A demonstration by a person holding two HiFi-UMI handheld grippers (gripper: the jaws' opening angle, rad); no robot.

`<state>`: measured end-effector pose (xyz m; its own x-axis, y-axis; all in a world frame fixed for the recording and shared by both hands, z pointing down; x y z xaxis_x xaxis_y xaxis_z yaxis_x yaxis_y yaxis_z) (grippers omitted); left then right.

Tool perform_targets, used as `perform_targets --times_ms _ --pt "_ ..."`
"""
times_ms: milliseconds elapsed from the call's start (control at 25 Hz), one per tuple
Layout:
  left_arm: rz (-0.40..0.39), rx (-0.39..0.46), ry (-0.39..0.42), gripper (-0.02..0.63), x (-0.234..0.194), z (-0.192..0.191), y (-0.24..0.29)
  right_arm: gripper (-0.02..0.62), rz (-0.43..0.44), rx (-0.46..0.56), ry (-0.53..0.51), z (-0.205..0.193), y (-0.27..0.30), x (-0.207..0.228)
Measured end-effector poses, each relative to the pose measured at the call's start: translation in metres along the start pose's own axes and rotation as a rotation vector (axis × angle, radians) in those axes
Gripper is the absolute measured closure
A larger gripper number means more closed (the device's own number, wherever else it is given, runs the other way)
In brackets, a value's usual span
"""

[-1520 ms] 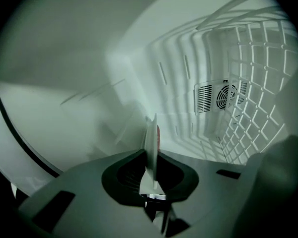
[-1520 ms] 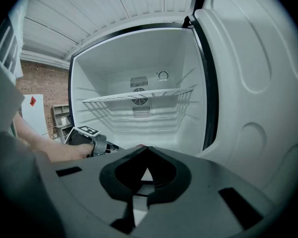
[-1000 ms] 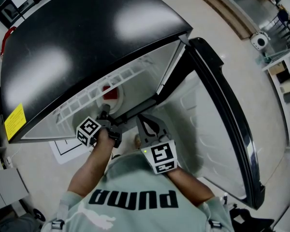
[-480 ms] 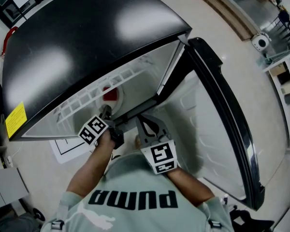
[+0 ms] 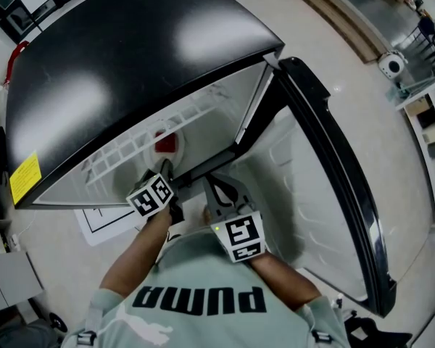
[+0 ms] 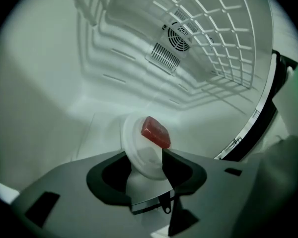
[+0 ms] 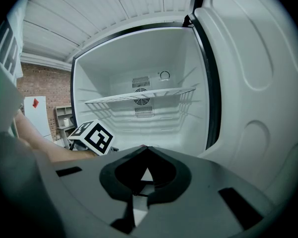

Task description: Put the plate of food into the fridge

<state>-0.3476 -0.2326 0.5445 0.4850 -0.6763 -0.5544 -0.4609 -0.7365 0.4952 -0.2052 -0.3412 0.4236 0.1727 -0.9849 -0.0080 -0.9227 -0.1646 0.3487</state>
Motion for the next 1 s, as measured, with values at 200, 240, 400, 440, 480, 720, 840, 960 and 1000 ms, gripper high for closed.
perform_targets --times_ms 200,240,400,440,480,720,840,960,1000 --pt "0.059 -0.056 0.115 0.409 -0.004 0.0 -0.001 0.591 0.005 0.0 0.008 0.001 0.0 -0.001" --pt "0.067 -0.064 0.125 0.402 -0.005 0.0 -0.002 0.591 0.007 -0.002 0.01 0.001 0.0 -0.002" --pt "0.087 -0.076 0.152 0.39 -0.005 0.003 -0.003 0.591 0.014 0.0 0.013 0.002 0.001 -0.005" --pt "0.092 -0.077 0.157 0.386 -0.006 0.003 -0.004 0.591 0.014 0.004 0.012 0.002 0.001 -0.006" --pt "0.096 -0.076 0.16 0.378 -0.007 0.003 -0.005 0.591 0.013 0.008 0.012 0.002 0.002 -0.006" --pt "0.09 -0.057 0.144 0.357 -0.013 0.001 -0.011 0.591 0.015 0.003 0.008 0.002 0.003 -0.01" --pt "0.08 -0.039 0.168 0.357 -0.012 0.004 -0.013 0.591 0.014 0.01 0.005 0.002 0.004 -0.013" --pt "0.069 -0.024 0.182 0.357 -0.011 0.007 -0.015 0.591 0.018 -0.002 0.011 0.005 0.002 -0.017" --pt "0.064 -0.02 0.186 0.357 -0.011 0.007 -0.016 0.591 0.017 0.001 0.009 0.005 0.003 -0.018"
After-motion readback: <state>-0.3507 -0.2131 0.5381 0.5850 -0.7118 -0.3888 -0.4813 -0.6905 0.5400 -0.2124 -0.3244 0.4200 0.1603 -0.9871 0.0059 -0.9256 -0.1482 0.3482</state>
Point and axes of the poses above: the fingertips, and each gripper's own axes: y forward along the fingers, x to its right, z out of its top, the point moved 4 cm from there along -y, backward along the fingers, and after that the axes turned 13 degrees about -z, right-handed, at the moved point
